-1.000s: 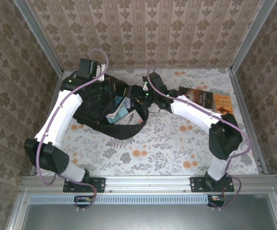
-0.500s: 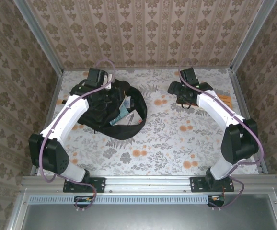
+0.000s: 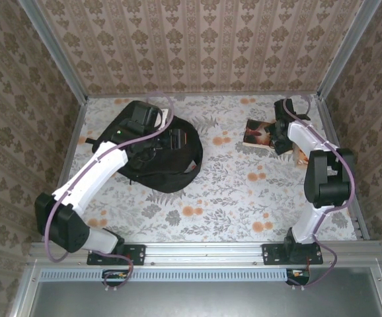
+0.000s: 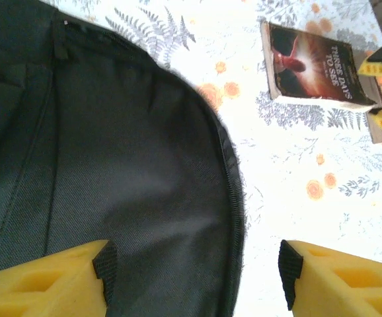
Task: Pack the student bag
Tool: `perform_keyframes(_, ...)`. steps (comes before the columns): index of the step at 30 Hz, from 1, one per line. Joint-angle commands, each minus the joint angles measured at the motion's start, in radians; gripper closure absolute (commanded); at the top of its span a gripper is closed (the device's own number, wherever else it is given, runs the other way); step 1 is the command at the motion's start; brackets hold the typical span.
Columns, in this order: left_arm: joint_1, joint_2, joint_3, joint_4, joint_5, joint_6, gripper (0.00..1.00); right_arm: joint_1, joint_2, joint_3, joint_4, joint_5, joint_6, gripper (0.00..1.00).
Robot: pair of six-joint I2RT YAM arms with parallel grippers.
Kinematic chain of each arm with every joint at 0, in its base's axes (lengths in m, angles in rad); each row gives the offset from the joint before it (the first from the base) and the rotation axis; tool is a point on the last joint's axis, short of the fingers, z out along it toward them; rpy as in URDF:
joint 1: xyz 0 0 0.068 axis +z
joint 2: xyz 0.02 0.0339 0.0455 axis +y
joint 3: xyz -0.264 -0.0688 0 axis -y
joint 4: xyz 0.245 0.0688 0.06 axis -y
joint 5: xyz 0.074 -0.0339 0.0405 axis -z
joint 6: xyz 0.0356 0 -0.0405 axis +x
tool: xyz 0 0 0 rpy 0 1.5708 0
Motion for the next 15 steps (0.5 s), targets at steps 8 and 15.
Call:
perform_keyframes(8,-0.011,-0.058,-0.012,0.016,-0.080,0.050,0.31,-0.074,0.085,-0.004,0.026,-0.012,0.239,0.25)
perform_keyframes(15,-0.011,-0.053,-0.016,0.019,-0.078,0.048,0.31,-0.115,0.161,0.035,0.054,-0.060,0.237,0.33)
